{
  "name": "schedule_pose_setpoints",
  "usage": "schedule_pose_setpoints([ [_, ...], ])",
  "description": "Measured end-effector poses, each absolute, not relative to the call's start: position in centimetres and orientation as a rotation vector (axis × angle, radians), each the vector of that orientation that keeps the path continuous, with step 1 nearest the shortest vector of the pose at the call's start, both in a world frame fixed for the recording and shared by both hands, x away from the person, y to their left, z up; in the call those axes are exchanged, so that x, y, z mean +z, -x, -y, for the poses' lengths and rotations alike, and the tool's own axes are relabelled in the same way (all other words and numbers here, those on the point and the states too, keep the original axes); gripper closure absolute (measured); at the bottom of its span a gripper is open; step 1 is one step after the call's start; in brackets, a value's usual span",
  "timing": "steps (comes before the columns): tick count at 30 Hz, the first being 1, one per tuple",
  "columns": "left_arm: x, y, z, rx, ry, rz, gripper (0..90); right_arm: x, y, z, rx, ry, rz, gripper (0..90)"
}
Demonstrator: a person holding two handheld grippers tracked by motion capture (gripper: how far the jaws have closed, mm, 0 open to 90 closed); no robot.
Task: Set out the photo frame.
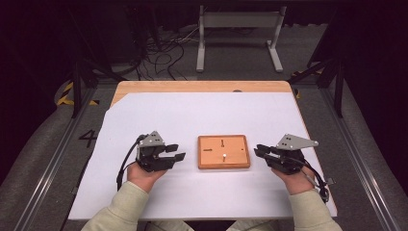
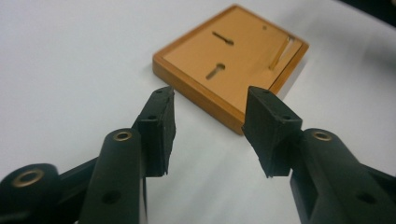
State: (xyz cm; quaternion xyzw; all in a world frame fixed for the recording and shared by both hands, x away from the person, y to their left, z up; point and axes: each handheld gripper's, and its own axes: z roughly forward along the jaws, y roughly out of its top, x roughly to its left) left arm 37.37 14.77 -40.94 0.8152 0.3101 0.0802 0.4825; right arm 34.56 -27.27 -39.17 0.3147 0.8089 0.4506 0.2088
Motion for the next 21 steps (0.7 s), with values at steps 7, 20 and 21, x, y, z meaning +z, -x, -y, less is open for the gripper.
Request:
schedule_pose_setpoints([
  [7, -40.5, -37.0, -16.7, 0.239, -1.88, -0.788, 47.1, -38.7, -34.3, 26.0, 1.305, -0.775, -2.259, 66.9],
  [20, -41.0, -36.9, -17.4, 0.255, -1.876, -0.8, 47.0, -39.0, -34.7, 22.5, 1.345, -0.626, -2.355, 50.4],
  [21, -41.0, -36.9, -17.4, 0.256, -1.875, -0.799, 46.8, -39.1, -34.8, 22.2, 1.345, -0.626, -2.352, 47.2],
])
